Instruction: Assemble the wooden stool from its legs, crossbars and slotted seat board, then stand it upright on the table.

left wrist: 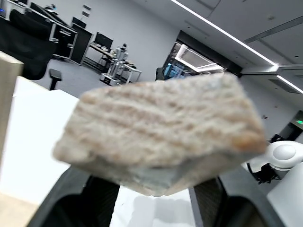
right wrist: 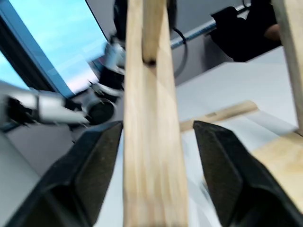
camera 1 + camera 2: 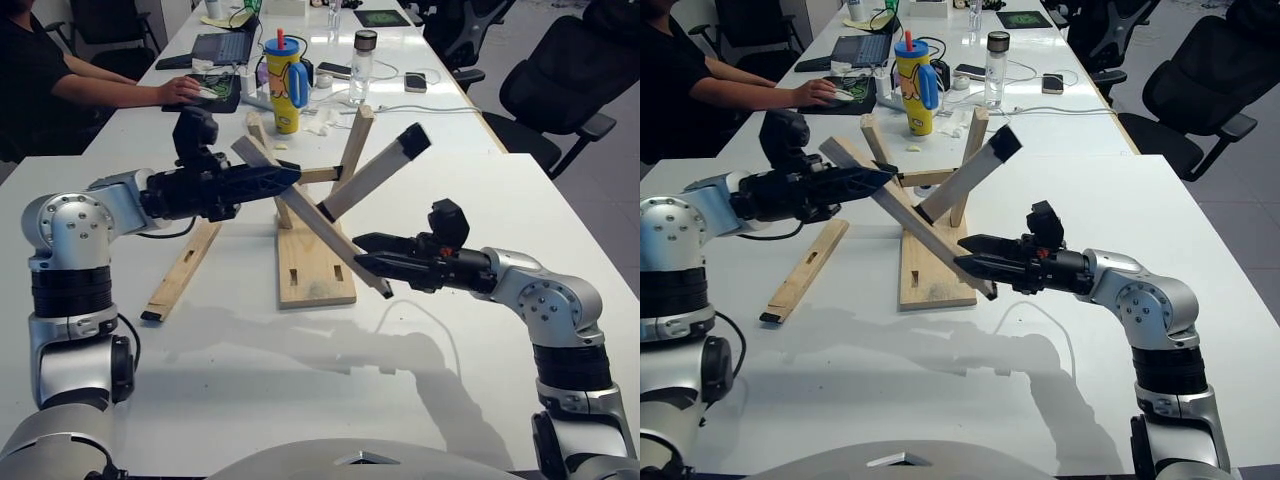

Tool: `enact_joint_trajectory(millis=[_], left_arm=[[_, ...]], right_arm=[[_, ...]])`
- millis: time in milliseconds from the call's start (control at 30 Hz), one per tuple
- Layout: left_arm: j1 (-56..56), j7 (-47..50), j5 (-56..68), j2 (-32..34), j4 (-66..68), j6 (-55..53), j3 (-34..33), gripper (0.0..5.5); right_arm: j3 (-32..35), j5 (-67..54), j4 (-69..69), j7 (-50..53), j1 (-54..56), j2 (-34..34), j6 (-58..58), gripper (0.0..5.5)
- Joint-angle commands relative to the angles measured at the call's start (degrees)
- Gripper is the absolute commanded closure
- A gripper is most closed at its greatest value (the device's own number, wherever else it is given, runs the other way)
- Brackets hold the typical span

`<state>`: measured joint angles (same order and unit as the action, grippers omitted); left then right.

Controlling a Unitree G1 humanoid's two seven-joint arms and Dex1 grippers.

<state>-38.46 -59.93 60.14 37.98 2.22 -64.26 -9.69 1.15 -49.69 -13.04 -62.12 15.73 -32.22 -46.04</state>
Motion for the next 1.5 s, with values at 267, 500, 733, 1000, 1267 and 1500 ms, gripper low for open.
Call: enact_joint_trajectory(millis=[267,500,733,1000,1267,1500], left_arm=[[0.35,-9.65,-12.39,10.19,4.24,10.77,2.4,3.5],[0.48,-12.86,-21.85,9.29,5.15,20.88,7.96,3.5],[0.19,-15.24,-28.46,8.54,6.37,26.96,12.7,3.5],[-1.5,-16.82,-37.47,8.63,10.31,35.14,18.5,3.5],[1.11,-20.85,-41.85,9.26,7.99,41.07,25.32,3.5],[3.76,-16.28,-43.5,6.9,12.26,42.79,23.71,2.71]], right_arm=[[-21.43,46.47,10.31,8.23,-5.61,-1.3,44.41,2.3],[-24.58,55.57,20.56,14.12,-4.61,2.35,56.02,2.3],[-25.18,57.13,22.89,15.05,-4.13,4.07,56.53,2.3],[-25.92,57.66,23.61,13.88,-4.3,4.12,53.13,2.3],[-27.37,57.35,22.48,12.25,-4.95,3.93,49.85,2.3],[-28.25,57.56,22.54,11.88,-4.33,4.49,48.28,2.3]])
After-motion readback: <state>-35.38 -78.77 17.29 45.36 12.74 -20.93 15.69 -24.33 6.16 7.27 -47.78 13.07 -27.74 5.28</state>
